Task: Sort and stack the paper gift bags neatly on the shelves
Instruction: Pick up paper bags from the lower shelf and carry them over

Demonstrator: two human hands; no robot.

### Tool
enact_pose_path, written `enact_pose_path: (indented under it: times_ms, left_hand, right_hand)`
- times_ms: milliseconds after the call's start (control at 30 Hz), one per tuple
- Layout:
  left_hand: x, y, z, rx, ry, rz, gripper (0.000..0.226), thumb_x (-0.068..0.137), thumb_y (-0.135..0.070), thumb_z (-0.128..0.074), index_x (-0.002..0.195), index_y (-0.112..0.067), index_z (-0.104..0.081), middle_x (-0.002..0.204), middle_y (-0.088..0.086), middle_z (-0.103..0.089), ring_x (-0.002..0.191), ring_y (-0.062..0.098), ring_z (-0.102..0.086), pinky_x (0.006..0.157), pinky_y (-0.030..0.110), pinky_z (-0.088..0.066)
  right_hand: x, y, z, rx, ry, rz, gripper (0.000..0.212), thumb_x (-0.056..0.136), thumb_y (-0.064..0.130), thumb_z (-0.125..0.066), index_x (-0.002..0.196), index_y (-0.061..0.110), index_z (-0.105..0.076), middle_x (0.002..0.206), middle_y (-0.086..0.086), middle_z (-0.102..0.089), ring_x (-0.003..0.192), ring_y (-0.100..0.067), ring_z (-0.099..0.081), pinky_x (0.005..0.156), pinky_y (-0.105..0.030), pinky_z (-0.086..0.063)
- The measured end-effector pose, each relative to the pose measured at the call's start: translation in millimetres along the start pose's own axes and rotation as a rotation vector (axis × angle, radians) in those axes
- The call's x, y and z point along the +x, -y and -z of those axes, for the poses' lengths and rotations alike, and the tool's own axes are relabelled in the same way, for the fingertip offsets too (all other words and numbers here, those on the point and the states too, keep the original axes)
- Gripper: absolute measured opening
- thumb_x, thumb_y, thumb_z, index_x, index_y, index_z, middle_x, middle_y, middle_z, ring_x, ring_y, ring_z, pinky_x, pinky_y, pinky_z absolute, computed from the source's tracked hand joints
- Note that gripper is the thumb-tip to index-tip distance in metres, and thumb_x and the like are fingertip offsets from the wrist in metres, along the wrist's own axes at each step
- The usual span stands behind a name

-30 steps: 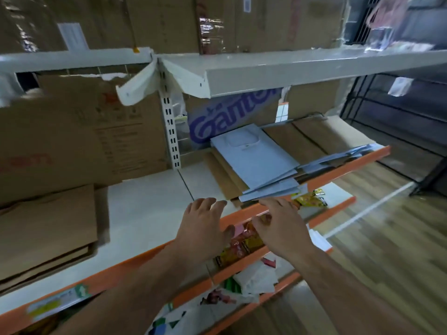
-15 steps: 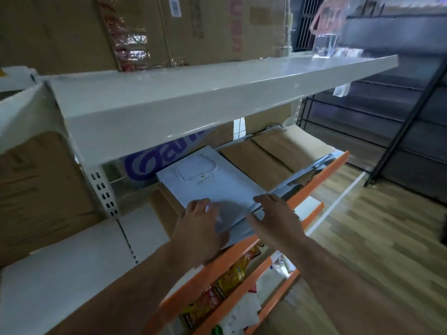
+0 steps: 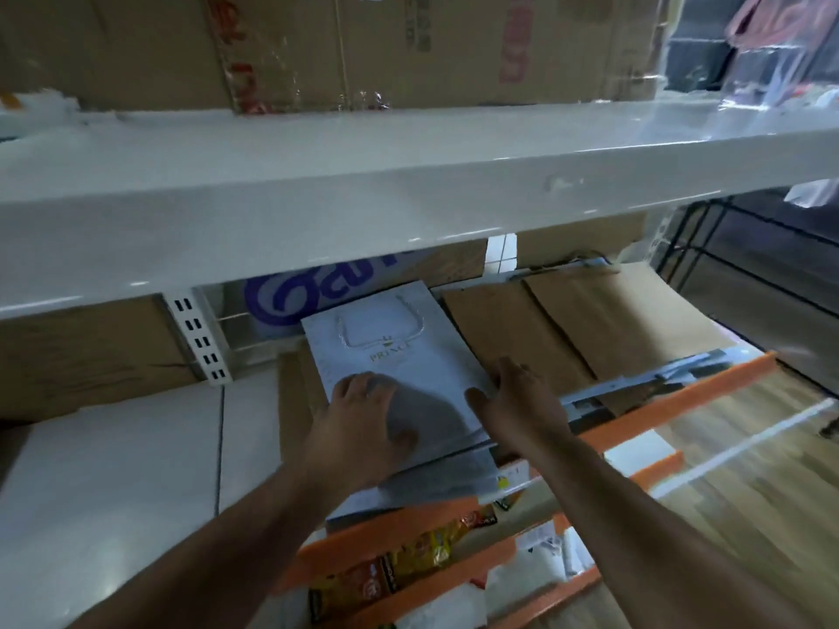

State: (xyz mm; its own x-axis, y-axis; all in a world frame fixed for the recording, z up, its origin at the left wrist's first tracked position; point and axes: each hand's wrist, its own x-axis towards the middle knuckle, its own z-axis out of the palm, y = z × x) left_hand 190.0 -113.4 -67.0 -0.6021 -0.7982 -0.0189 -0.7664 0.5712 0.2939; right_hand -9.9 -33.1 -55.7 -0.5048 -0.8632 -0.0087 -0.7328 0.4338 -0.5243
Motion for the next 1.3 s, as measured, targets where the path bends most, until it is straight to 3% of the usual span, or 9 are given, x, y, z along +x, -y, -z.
enact_pose_path:
  times_ms: [167,300,433,633,767,900,1000,1133,1300]
  left_hand:
    - [-3,-21,-6,-0.061,-0.083,0.141,0.068,0.091,-0.055,-0.06,0.148,-0.024,-0.042,0.156,0.001,-0.035,0.144,0.026,-0.027,0.113,0.046,-0.036]
    - [-16,-39,-7,-0.088,-0.221,0.24,0.056,0.091,-0.054,-0.061,0.139,-0.027,-0.053,0.146,-0.003,-0.046,0.136,0.023,-0.039,0.105,0.039,-0.041]
    - [-27,-46,-10,-0.119,-0.296,0.324,0.046,0.09,-0.048,-0.063,0.132,-0.028,-0.059,0.138,-0.006,-0.052,0.129,0.021,-0.044,0.096,0.035,-0.043]
    - [-23,-59,-6,-0.176,-0.437,0.197,0.029,0.079,-0.044,-0.062,0.1,-0.025,-0.07,0.099,-0.007,-0.062,0.096,0.017,-0.059,0.075,0.033,-0.052]
    - [-14,-69,-11,-0.251,-0.478,0.201,0.04,0.082,-0.04,-0.069,0.118,-0.023,-0.067,0.134,0.005,-0.055,0.124,0.025,-0.053,0.094,0.029,-0.049]
    - [-5,-85,-8,-0.601,-0.577,0.261,0.073,0.083,-0.023,-0.074,0.147,-0.021,-0.04,0.142,0.006,-0.047,0.124,0.023,-0.052,0.091,0.034,-0.053]
    - [2,-92,-8,-0.995,-0.435,0.488,0.053,0.085,-0.011,-0.071,0.133,-0.02,-0.051,0.115,0.002,-0.065,0.1,0.021,-0.065,0.068,0.029,-0.052]
    - [10,-97,-10,-1.22,-0.282,0.629,0.021,0.09,-0.003,-0.065,0.11,-0.009,-0.064,0.104,0.011,-0.069,0.089,0.027,-0.067,0.065,0.032,-0.052]
    - [27,-120,-19,-1.254,-0.392,0.649,0.029,0.093,-0.005,-0.064,0.116,-0.022,-0.059,0.107,-0.002,-0.065,0.097,0.024,-0.062,0.084,0.043,-0.055]
  right_hand:
    - [27,-10,9,0.178,0.191,0.049,0.027,0.088,0.039,-0.062,0.107,0.019,-0.061,0.089,0.002,-0.067,0.077,-0.012,-0.064,0.056,-0.026,-0.047]
    - [33,-13,8,0.393,0.339,0.044,0.024,0.093,0.021,-0.059,0.115,0.013,-0.064,0.101,-0.004,-0.067,0.09,-0.021,-0.065,0.068,-0.034,-0.057]
    - [32,-12,11,0.586,0.355,0.027,0.012,0.096,0.013,-0.056,0.106,0.019,-0.058,0.096,0.005,-0.06,0.083,-0.011,-0.056,0.058,-0.021,-0.046]
    - [32,-21,28,0.701,0.298,-0.022,0.028,0.094,0.013,-0.06,0.12,0.019,-0.055,0.103,-0.002,-0.062,0.097,-0.024,-0.062,0.072,-0.034,-0.055]
    - [29,-38,37,0.785,0.245,-0.071,0.03,0.092,0.007,-0.06,0.121,0.013,-0.059,0.11,-0.01,-0.066,0.1,-0.031,-0.066,0.087,-0.049,-0.058]
    - [22,-62,45,1.045,0.21,-0.115,0.043,0.078,0.01,-0.065,0.12,0.002,-0.061,0.116,-0.02,-0.067,0.103,-0.039,-0.067,0.09,-0.059,-0.055]
    - [16,-83,45,1.154,0.218,-0.132,0.047,0.075,0.012,-0.066,0.12,0.0,-0.063,0.115,-0.02,-0.069,0.102,-0.039,-0.069,0.089,-0.055,-0.056]
    - [25,-105,58,0.97,0.071,-0.188,0.02,0.096,0.024,-0.063,0.101,0.007,-0.073,0.099,-0.014,-0.073,0.088,-0.031,-0.071,0.067,-0.038,-0.059]
    - [45,-159,92,0.947,-0.115,-0.303,0.02,0.093,0.018,-0.06,0.077,0.01,-0.068,0.065,-0.01,-0.064,0.054,-0.023,-0.059,0.048,-0.028,-0.045]
